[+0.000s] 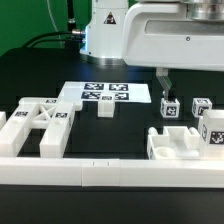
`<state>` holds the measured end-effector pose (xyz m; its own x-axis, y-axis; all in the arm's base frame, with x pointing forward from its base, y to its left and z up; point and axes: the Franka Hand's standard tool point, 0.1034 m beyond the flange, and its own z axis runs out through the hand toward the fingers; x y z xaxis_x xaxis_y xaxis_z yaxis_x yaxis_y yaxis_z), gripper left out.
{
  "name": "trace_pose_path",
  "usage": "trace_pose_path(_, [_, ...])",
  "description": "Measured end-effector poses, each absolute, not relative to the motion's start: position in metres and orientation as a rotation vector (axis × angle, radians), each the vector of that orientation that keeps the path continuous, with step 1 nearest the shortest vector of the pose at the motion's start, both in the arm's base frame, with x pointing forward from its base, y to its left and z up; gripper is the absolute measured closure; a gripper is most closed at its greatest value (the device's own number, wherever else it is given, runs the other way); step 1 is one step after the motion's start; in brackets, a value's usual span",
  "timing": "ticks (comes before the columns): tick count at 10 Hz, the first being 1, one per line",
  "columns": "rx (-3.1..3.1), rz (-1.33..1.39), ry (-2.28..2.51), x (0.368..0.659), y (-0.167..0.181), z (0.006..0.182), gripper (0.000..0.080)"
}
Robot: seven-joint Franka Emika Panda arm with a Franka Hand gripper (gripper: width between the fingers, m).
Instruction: Assemble chair
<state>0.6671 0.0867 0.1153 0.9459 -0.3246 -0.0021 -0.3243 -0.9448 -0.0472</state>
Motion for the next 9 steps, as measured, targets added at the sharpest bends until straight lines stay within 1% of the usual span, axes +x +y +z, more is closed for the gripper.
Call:
trace_pose_path(2, [-3.064,-0.020,0.436,0.667,0.084,0.116,0.0151])
trace_pose_path(3, [-3.086,-0.054,0.243,0.658,0.071,0.117,0.0151])
trace_pose_path(4, [-3.098,-0.058,0.084,0.644,0.054,0.115,0.0151])
trace_pose_path(6, [-3.104,-0.079,-0.016,0.627,0.030,0.111,0.0151])
trace_pose_path(9, [-3.104,-0.072,-0.006,0.627,0.032,0.110,0.0151])
